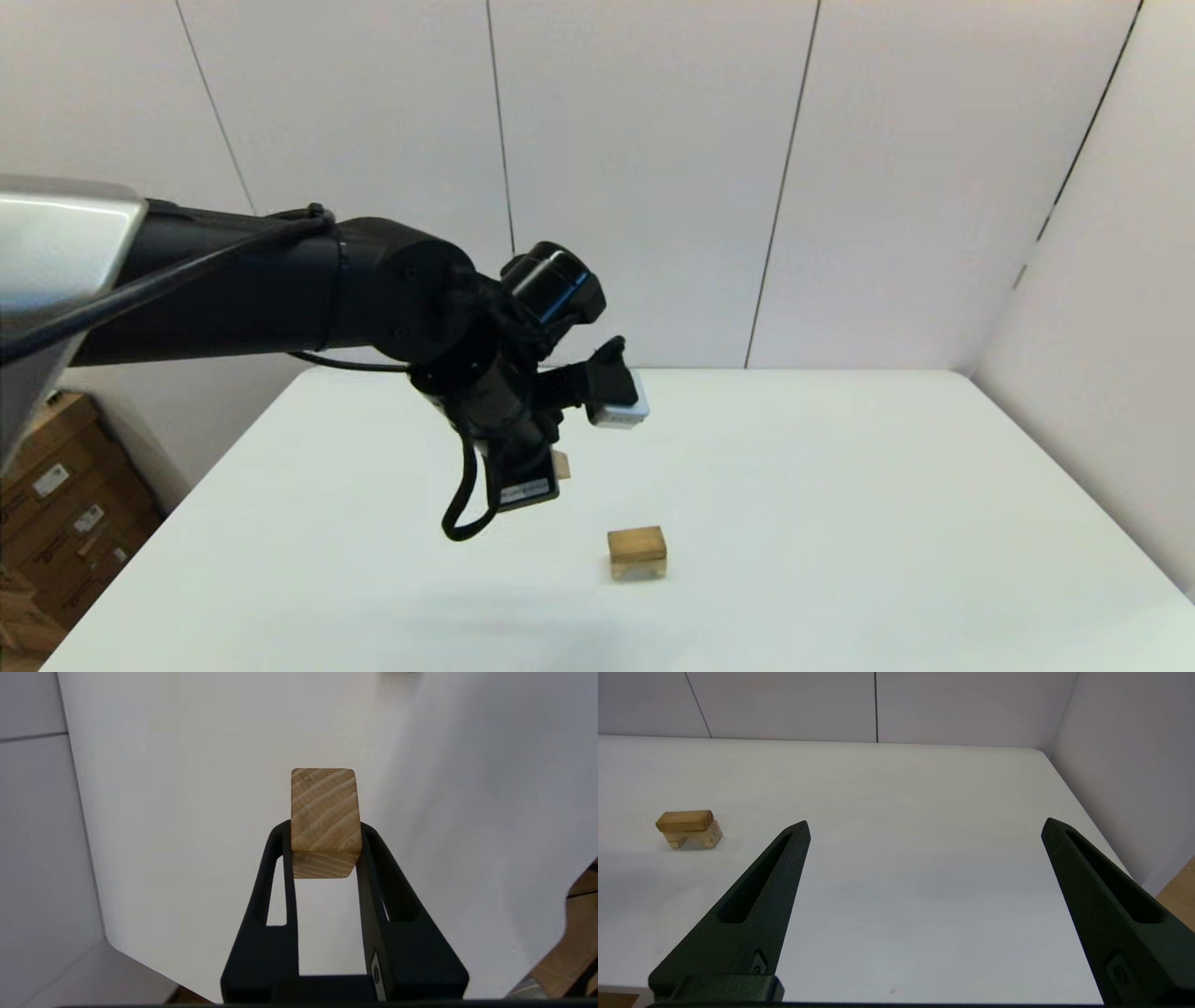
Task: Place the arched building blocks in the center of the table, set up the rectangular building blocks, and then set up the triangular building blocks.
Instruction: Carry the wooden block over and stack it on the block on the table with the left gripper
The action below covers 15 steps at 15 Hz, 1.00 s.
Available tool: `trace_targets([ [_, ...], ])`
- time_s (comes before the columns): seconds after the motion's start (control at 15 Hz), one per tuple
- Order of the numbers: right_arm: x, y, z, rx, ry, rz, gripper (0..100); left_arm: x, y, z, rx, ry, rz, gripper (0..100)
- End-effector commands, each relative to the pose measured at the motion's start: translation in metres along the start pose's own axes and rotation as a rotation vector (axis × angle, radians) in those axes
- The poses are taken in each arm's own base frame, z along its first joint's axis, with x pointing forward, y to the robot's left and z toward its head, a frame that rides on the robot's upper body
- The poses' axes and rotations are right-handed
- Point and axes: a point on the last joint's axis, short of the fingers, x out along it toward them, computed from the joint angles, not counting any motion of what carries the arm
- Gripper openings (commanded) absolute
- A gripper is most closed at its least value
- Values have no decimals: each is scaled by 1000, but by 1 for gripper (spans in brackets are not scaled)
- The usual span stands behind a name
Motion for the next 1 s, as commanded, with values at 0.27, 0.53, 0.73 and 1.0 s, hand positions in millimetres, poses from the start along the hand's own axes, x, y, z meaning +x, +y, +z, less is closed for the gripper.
trace_targets([
  [0.27,0,0,0,0,1,0,100,35,-13,34,94,29,-133,0],
  [0.53,0,0,0,0,1,0,100,50,-19,46,104,-12,-215,0],
  [0.73,0,0,0,0,1,0,100,66,-17,55,69,-27,-227,0],
  [1.0,0,0,0,0,1,2,100,87,-20,56,15,-29,-286,0],
])
